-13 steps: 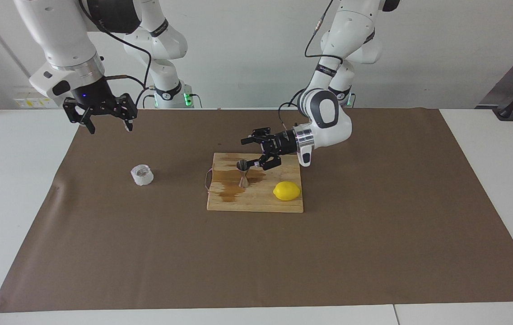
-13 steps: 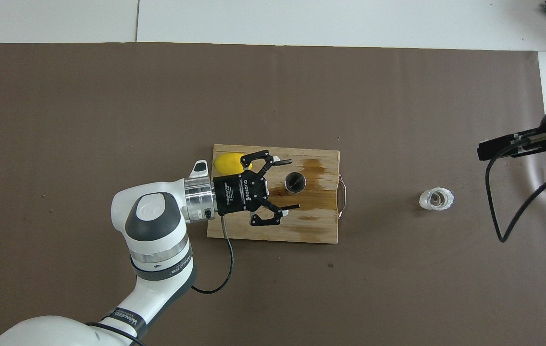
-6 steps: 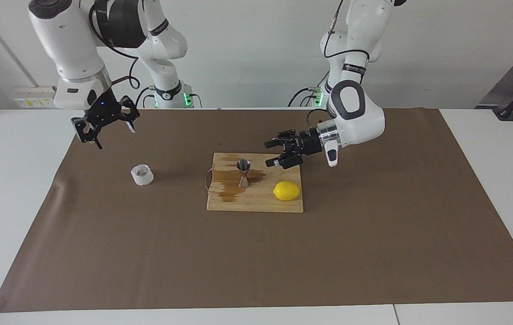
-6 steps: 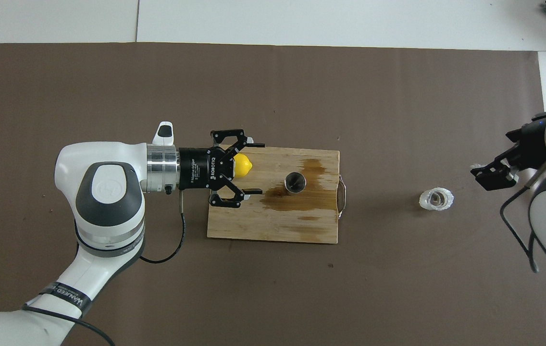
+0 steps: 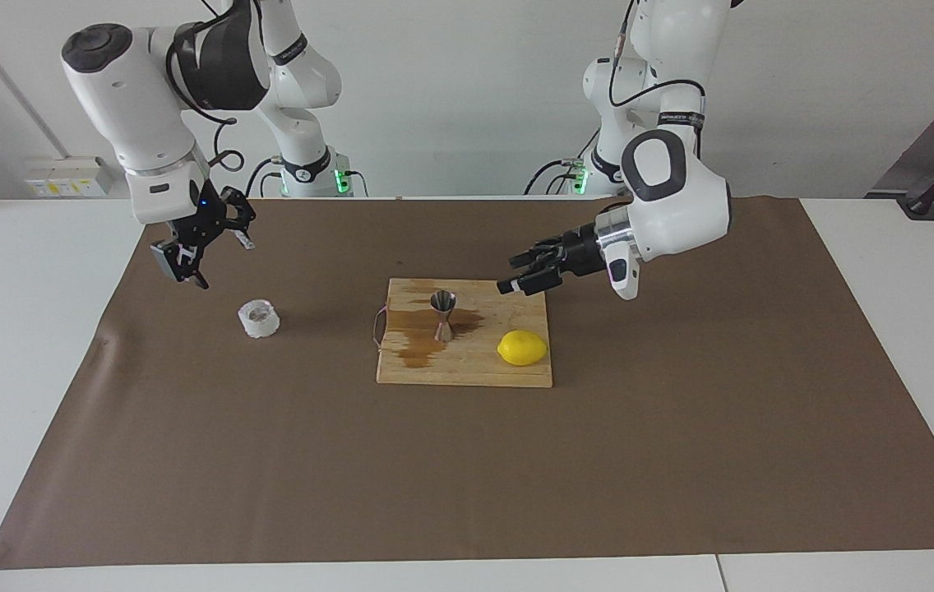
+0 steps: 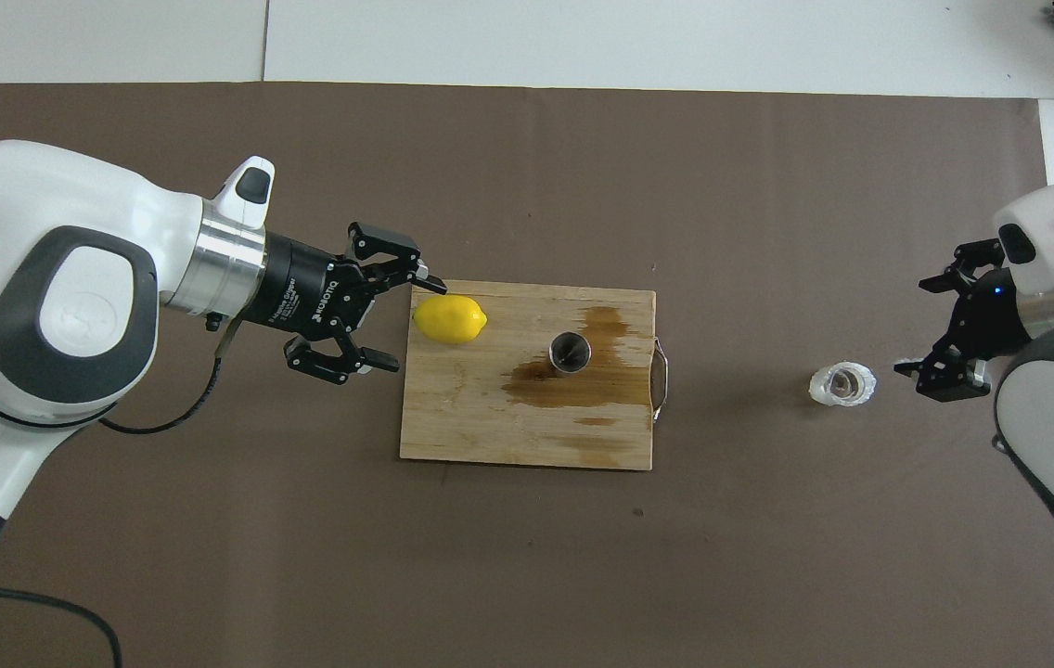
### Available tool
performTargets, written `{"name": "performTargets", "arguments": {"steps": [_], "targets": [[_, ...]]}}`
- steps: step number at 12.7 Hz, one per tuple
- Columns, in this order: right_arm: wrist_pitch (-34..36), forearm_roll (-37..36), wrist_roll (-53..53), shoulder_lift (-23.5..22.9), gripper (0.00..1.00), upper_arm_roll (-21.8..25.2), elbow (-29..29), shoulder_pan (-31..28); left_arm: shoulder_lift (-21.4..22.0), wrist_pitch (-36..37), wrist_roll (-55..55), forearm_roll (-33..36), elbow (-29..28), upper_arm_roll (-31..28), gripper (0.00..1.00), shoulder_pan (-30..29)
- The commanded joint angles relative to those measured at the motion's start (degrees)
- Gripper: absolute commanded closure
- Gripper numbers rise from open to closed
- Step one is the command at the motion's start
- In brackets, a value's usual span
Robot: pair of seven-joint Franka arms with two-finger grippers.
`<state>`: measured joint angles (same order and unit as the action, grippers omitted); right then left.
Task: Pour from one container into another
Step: 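Withdraw the left gripper while the right gripper reaches the white cup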
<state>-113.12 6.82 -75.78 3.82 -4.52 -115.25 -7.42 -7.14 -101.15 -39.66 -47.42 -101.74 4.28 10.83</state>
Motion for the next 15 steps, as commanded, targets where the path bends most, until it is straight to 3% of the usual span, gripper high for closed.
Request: {"name": "performTargets", "arguments": {"steps": [1, 4, 6, 9, 12, 15], "targets": [[-3.77, 4.94, -9.18, 1.71, 0.00, -0.48, -6.90, -1.97, 4.13, 4.29, 1.24, 9.67, 2.42, 0.38, 0.00, -0.37], [-8.50, 8.82, -18.77, 0.93, 0.00, -0.48, -13.75, -4.43, 10.12, 7.19, 2.30, 25.13, 2.16, 1.17, 0.00, 2.78], [-13.16, 10.57, -24.30, -0.12, 0.00, -0.48, -16.49, -4.70, 11.01, 9.29, 3.44, 28.07, 2.16, 0.82, 0.00, 2.18], [-15.53, 11.90, -28.53, -2.23, 0.00, -0.48, -18.25, -6.37, 12.15, 9.66, 16.33, 34.38, 2.60, -0.06, 0.00, 0.69], [-19.41, 17.25, -36.62, -4.69, 0.00, -0.48, -18.96, -6.29, 12.68, 10.62, 18.90, 40.36, 2.69, -0.41, 0.00, -1.07], [-20.65, 18.05, -38.65, -6.37, 0.00, -0.48, -19.22, -6.29, 12.68, 13.69, 21.20, 40.82, 3.38, -0.85, 0.00, -6.07]]}}
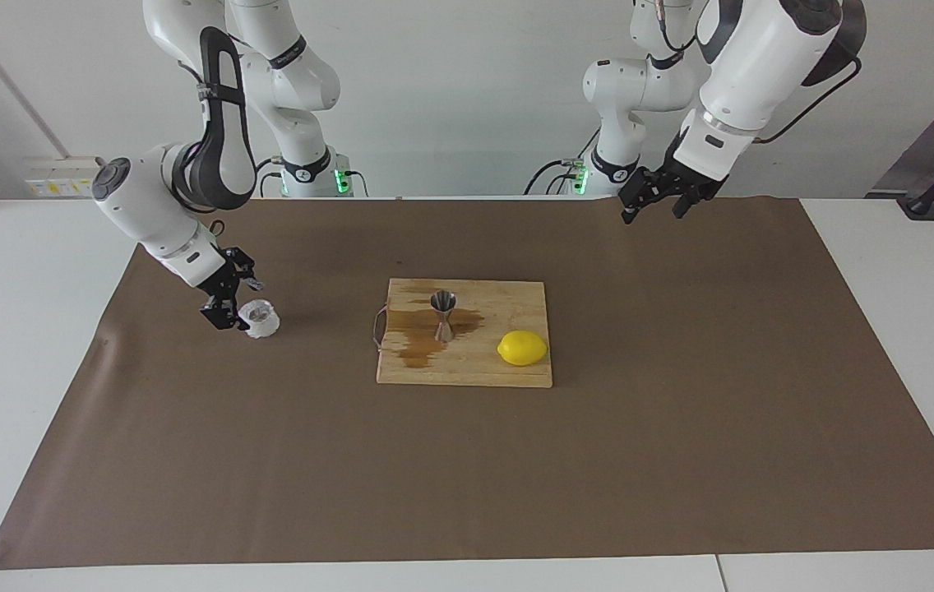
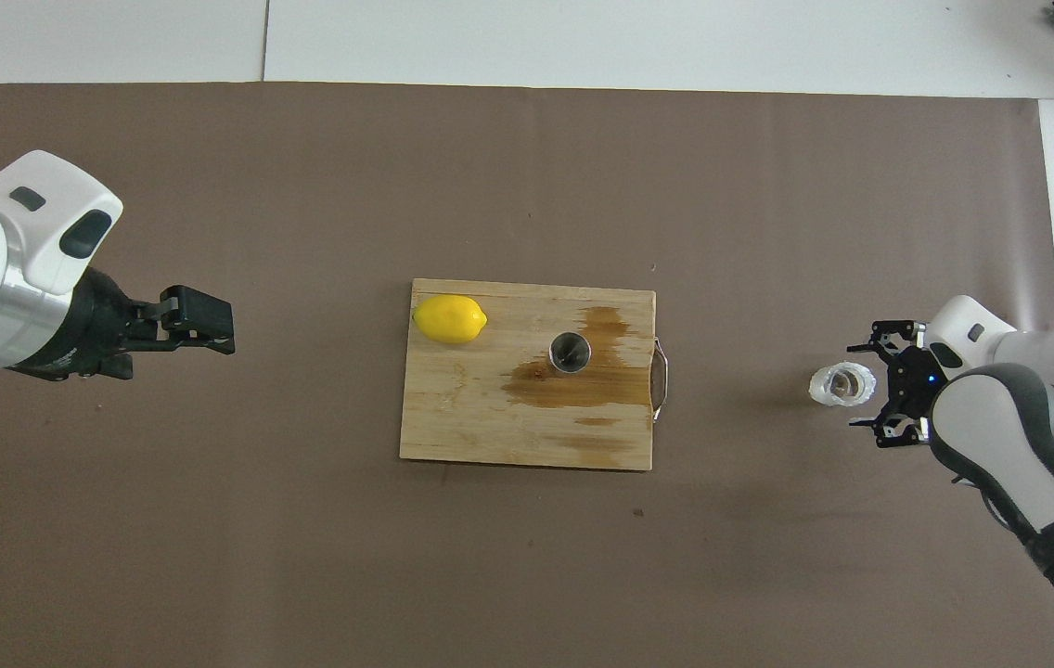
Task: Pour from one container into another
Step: 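Withdraw the left gripper while the right gripper reaches the white cup, then close the right gripper around the small white cup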
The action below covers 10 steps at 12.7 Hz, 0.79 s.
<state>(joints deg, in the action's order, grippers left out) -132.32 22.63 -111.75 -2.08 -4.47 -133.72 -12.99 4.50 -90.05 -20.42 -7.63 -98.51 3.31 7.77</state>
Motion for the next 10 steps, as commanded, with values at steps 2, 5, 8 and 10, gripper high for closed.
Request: {"name": "performTargets", "arguments": {"steps": [2, 5, 8, 10], "targets": [[-3.29, 3.47, -4.87, -1.43, 0.00, -0.62, -1.19, -0.55, 0.86, 4.61, 4.75, 1.12, 1.65, 0.03, 0.00, -6.35], [-3.91, 5.32, -5.15, -2.67, 0.00, -0.54, -1.89, 0.06, 0.42, 6.90, 9.59, 4.00, 5.33, 0.20, 0.00, -8.30], [-4.70, 5.32, -5.23, -2.67, 0.00, -0.54, -2.07, -0.02, -0.11, 6.57, 10.48, 5.70, 7.37, 0.03, 0.00, -8.30], [-4.70, 5.32, -5.15, -2.67, 0.00, -0.54, -2.24, -0.02, 0.24, 5.76, 9.61, 5.60, 5.89, 0.12, 0.00, -7.95]]}}
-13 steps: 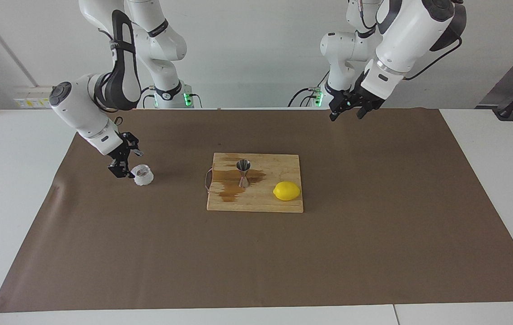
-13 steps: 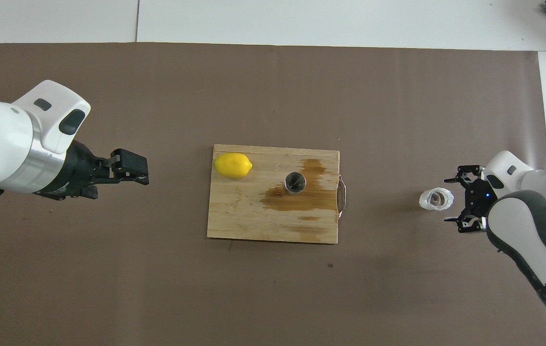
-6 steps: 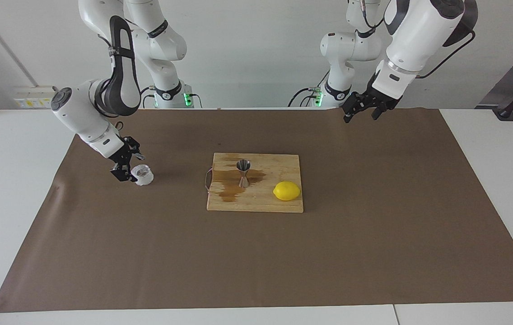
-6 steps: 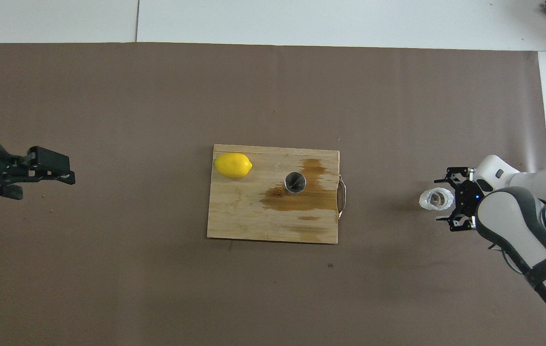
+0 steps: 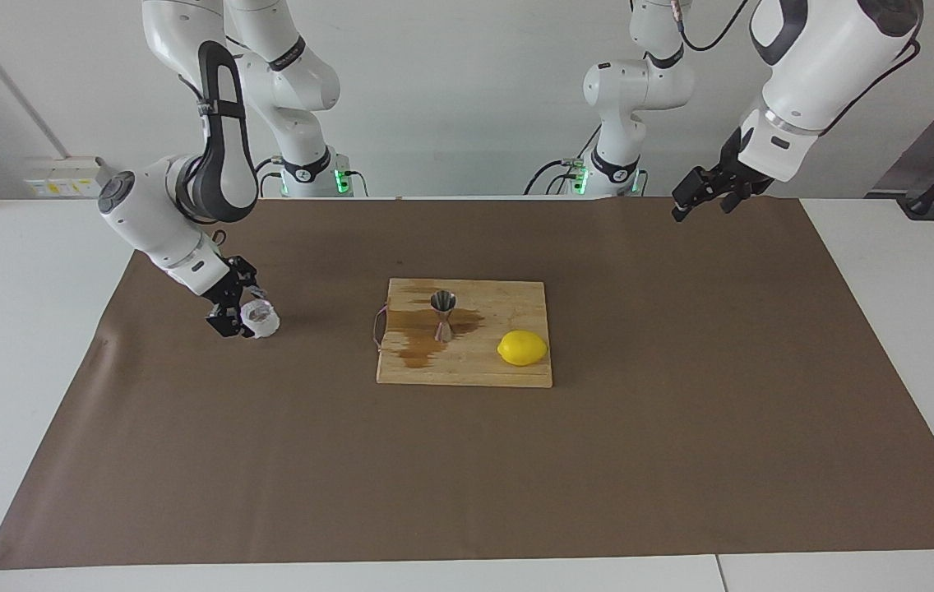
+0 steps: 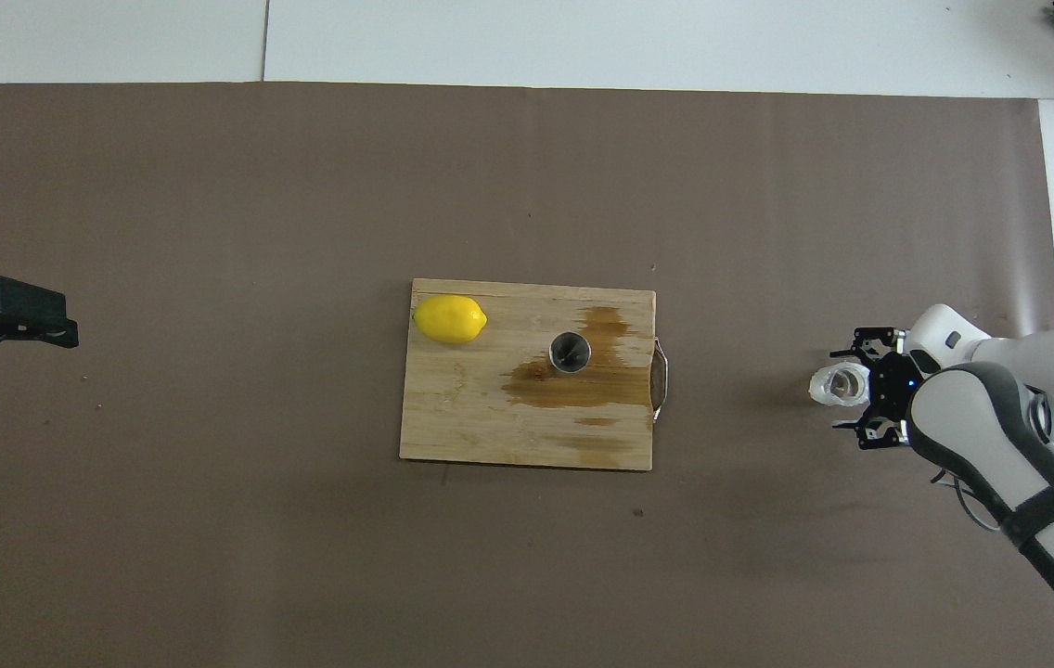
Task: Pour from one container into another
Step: 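Close the right gripper around the small white cup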
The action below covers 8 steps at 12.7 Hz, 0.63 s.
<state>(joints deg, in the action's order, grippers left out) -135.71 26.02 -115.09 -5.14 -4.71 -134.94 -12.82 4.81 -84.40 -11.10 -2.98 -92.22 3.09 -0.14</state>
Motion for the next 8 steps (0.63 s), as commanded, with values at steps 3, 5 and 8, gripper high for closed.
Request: {"name": "performTargets", "arguments": {"steps": [3, 5, 8], "targets": [[-1.31, 1.93, -1.81, 0.31, 0.11, -0.30, -1.11, -0.18, 0.46, 0.47, 0.38, 0.96, -1.30, 0.42, 0.00, 0.40], [-1.05, 1.93, -1.81, 0.31, 0.29, -0.30, -1.03, -0.62, 0.46, 0.55, 0.47, 0.96, -1.30, 0.34, 0.00, 0.40], [-0.09, 2.02, -1.81, 0.39, 0.76, -0.38, -0.59, -0.89, 0.46, 0.29, 0.38, 0.96, -1.30, 0.42, 0.00, -0.21]]}}
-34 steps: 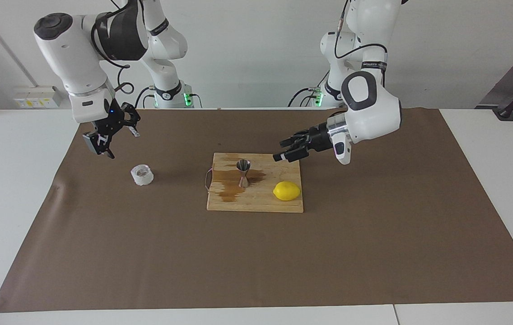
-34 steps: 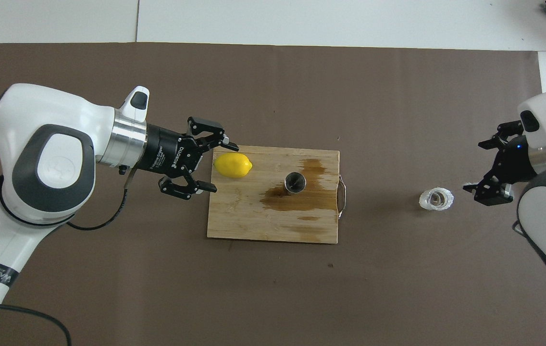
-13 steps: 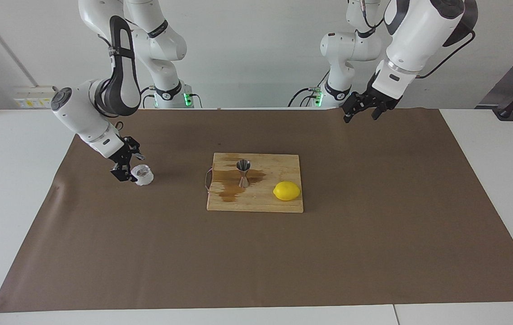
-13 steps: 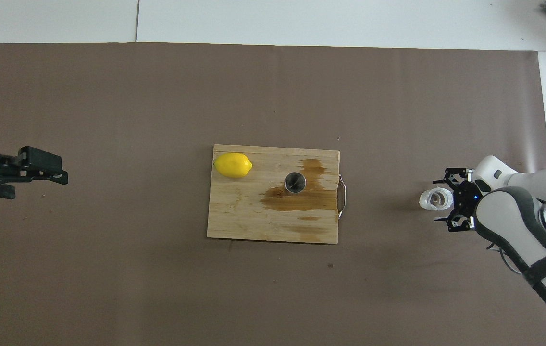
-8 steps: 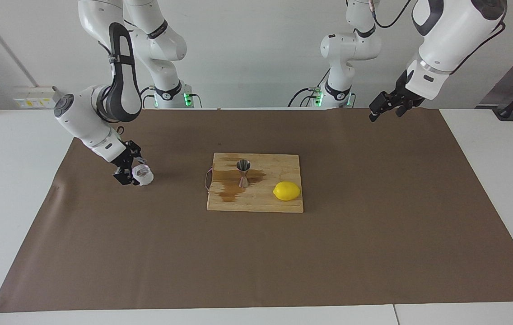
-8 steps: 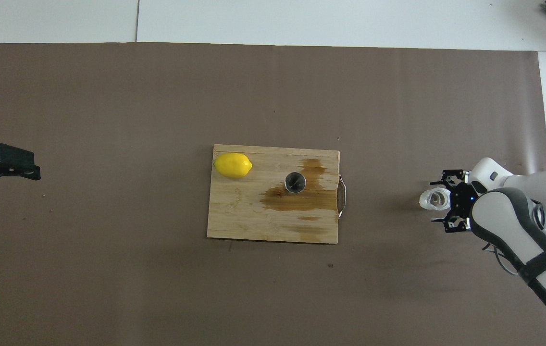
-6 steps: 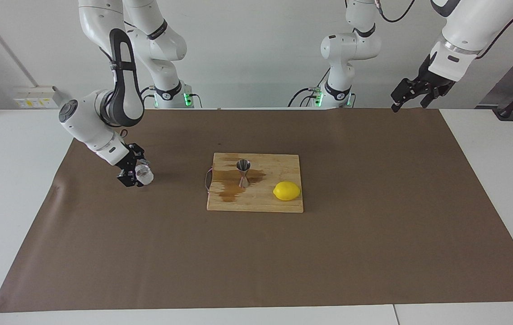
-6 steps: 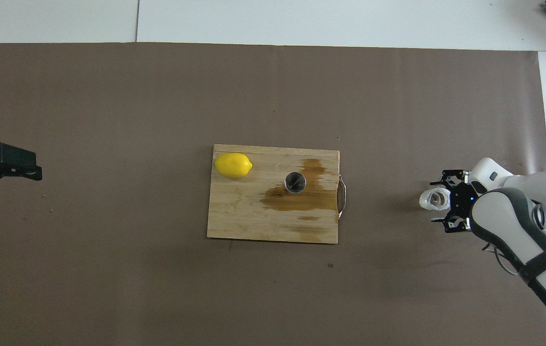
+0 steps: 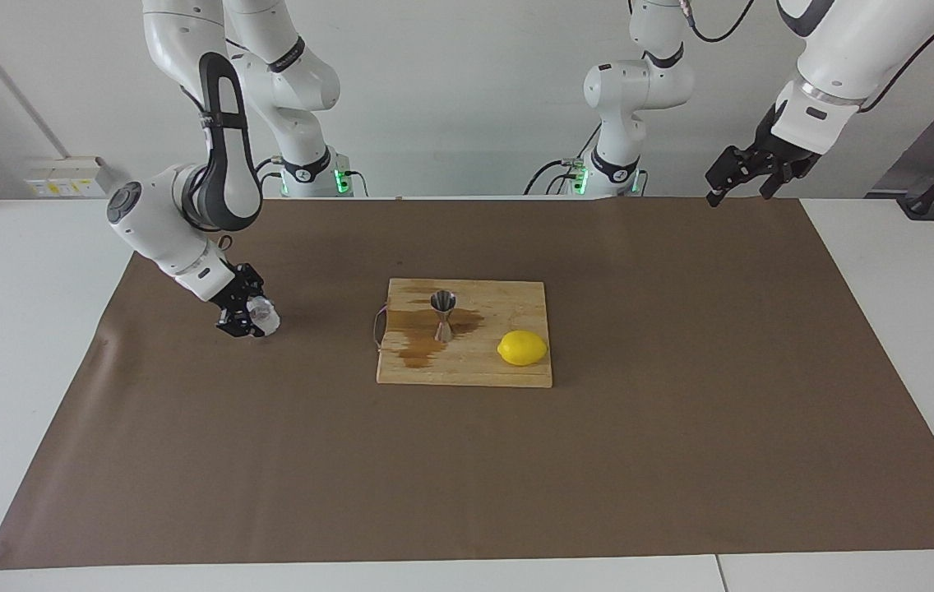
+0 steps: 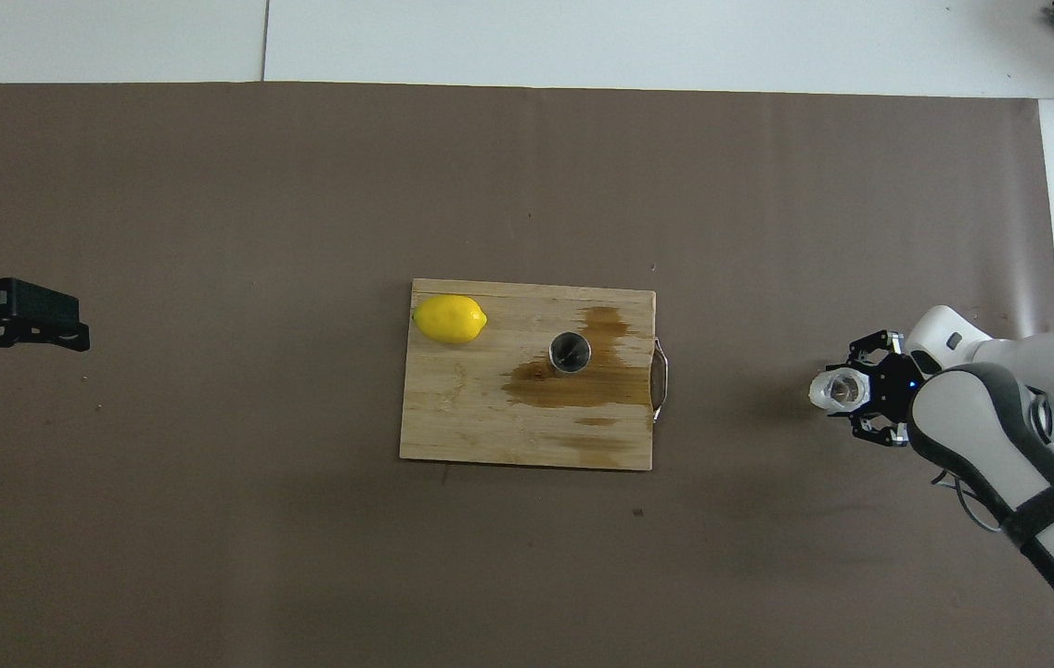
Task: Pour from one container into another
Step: 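Close the right gripper around the small white cup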
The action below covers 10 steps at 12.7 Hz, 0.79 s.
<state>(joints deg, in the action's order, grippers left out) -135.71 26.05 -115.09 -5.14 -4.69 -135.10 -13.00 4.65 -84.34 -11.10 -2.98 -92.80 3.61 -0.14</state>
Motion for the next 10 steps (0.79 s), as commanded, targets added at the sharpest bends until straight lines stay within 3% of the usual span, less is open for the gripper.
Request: {"name": "performTargets", "arguments": {"steps": [1, 2, 6, 8, 10], "targets": [[1.23, 1.98, -1.72, 0.91, 0.93, -0.50, 0.18, -0.45, 0.36, -0.12, 1.16, 1.22, -0.37, -0.09, 0.00, 0.05], [2.63, 2.07, -1.37, 1.96, 0.99, -0.50, 1.05, 0.08, 0.27, -0.64, 1.17, 1.57, -0.36, -0.09, 0.00, 0.40], [7.66, 3.04, 7.31, 5.56, 0.99, -1.03, 4.23, 3.23, -0.08, -2.75, 2.22, 2.37, -0.10, 0.00, 0.00, 0.93], [7.75, 1.99, 16.77, 8.73, 0.99, -1.03, 5.27, 7.79, 0.01, -2.84, 2.31, 2.46, -0.10, 0.00, 0.00, 0.23], [9.93, -1.68, 26.88, 8.83, 0.97, -1.11, 8.78, 11.67, 0.01, -3.02, 3.27, 2.54, -0.10, 0.00, 0.00, 0.14]]}}
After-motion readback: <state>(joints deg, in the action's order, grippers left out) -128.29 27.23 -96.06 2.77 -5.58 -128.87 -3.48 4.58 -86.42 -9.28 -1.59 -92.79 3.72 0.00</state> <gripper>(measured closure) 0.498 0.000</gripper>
